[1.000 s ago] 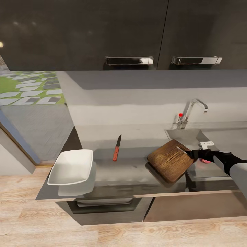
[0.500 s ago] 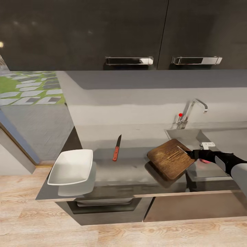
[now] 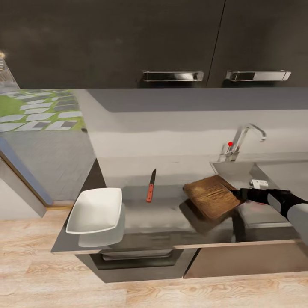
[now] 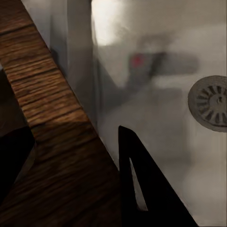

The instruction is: In the kitchen, take the Vidalia onion out of the sink, dice it on the chopping board with the paring knife, put the diced onion into the bowl on the countertop, then place both the paring knife and the chopping board into the sink.

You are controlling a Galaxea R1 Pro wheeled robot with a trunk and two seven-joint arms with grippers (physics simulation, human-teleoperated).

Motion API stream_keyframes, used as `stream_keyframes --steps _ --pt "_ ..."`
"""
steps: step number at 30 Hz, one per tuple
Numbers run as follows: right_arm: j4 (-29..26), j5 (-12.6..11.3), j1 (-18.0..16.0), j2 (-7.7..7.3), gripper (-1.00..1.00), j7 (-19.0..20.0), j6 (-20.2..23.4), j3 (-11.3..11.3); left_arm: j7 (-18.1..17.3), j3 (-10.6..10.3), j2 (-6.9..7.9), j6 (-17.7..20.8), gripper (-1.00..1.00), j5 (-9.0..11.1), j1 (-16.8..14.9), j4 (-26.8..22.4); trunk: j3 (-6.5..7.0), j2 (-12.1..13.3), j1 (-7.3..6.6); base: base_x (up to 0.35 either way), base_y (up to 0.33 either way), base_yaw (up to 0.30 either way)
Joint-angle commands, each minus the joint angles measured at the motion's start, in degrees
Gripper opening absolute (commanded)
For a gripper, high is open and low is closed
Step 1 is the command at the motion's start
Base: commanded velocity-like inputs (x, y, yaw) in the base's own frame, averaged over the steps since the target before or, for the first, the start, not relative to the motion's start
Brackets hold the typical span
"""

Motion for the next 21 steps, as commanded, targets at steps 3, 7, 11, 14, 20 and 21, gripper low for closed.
stream_keyframes --steps 3,7,11,14,20,21 --pt "-0.1 -2.5 0.0 -0.01 -1.00 -1.7 1.4 -0.1 0.1 -0.2 0.02 -0.1 1.00 0.5 0.0 0.0 -0.10 -0.1 0.04 0.077 0.273 0.000" --pt "-0.1 -3.8 0.0 0.06 -1.00 -4.7 1.7 0.0 0.1 -0.2 0.02 -0.1 1.00 0.5 0.0 0.0 -0.10 -0.1 0.04 0.021 0.279 0.000" --pt "-0.1 -3.9 0.0 0.09 -1.00 -6.8 1.8 -0.1 0.1 -0.2 0.02 -0.1 1.00 0.5 0.0 0.0 -0.10 -0.1 0.04 0.002 0.183 0.000" --pt "-0.1 -4.9 0.0 0.14 -1.00 -11.0 1.7 0.0 0.1 -0.2 0.02 -0.1 1.00 0.5 0.0 0.0 -0.10 -0.1 0.04 0.000 0.035 0.000" --pt "-0.1 -13.4 0.0 0.35 -1.00 -22.1 1.3 0.1 0.1 -0.1 0.02 -0.1 1.00 0.5 0.0 0.0 -0.10 -0.1 0.04 0.000 0.004 0.000" --pt "-0.2 -13.5 0.0 0.35 -1.00 -22.3 1.3 0.1 0.1 -0.1 0.02 -0.1 1.00 0.5 0.0 0.0 -0.10 -0.1 0.04 0.000 0.000 0.000"
